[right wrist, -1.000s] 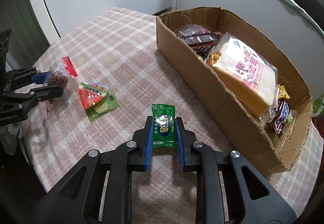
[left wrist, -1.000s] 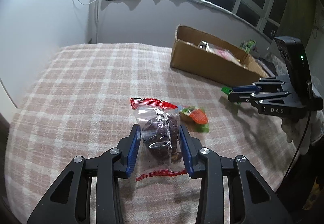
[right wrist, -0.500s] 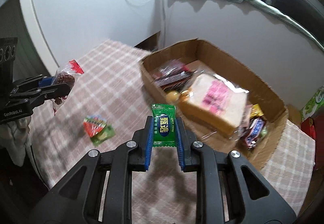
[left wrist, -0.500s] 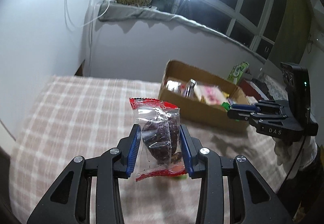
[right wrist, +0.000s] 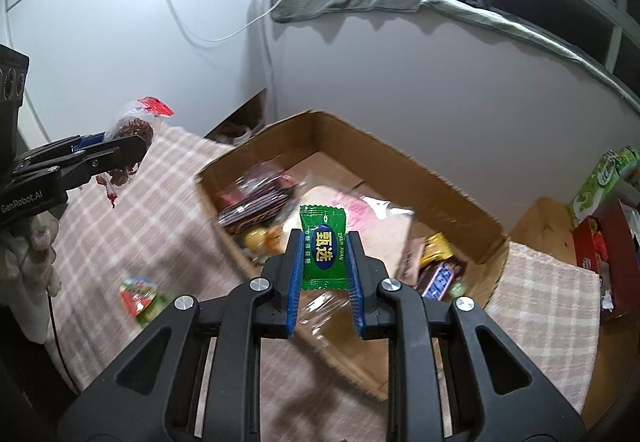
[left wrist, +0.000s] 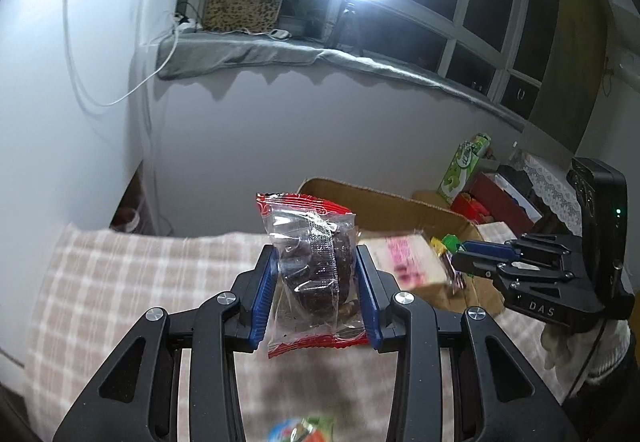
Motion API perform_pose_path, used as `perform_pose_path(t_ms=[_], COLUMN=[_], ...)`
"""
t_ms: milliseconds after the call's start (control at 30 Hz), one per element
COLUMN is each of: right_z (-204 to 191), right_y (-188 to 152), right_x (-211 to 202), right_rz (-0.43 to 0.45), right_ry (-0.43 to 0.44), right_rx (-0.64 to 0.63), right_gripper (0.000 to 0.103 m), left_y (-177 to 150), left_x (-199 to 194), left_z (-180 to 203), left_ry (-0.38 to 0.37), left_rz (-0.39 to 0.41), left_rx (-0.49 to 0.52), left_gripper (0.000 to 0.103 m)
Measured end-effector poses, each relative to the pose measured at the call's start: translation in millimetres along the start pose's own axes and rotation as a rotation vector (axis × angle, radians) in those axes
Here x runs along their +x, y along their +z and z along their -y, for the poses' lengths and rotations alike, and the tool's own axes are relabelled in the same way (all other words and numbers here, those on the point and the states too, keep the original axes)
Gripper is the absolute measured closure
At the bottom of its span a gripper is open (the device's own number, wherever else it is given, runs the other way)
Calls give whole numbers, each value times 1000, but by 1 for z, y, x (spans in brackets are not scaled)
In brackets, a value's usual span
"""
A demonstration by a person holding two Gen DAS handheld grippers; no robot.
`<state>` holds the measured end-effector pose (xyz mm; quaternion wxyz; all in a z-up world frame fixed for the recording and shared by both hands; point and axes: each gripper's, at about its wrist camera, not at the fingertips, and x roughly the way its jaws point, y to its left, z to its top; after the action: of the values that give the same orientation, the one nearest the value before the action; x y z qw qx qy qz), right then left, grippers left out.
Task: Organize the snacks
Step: 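Carry both items over the box, lower them in and open both tools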
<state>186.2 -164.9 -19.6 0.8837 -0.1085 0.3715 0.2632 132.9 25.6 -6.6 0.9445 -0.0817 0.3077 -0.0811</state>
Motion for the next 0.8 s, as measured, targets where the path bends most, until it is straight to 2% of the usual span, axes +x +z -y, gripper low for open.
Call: perform_pose_path(t_ms=[400, 800], right_z=[43, 50], right_y=[13, 12], right_x=[29, 40], right_rz=[-24, -44], right_ry=[-89, -111], right_rx=[65, 68], right_gripper=[82, 82], left_y=[19, 22], left_x=[47, 64], left_z=[21, 38], left_ry=[-34, -30], left_rz=[-48, -68], left_rx=[46, 86], left_gripper=[67, 66])
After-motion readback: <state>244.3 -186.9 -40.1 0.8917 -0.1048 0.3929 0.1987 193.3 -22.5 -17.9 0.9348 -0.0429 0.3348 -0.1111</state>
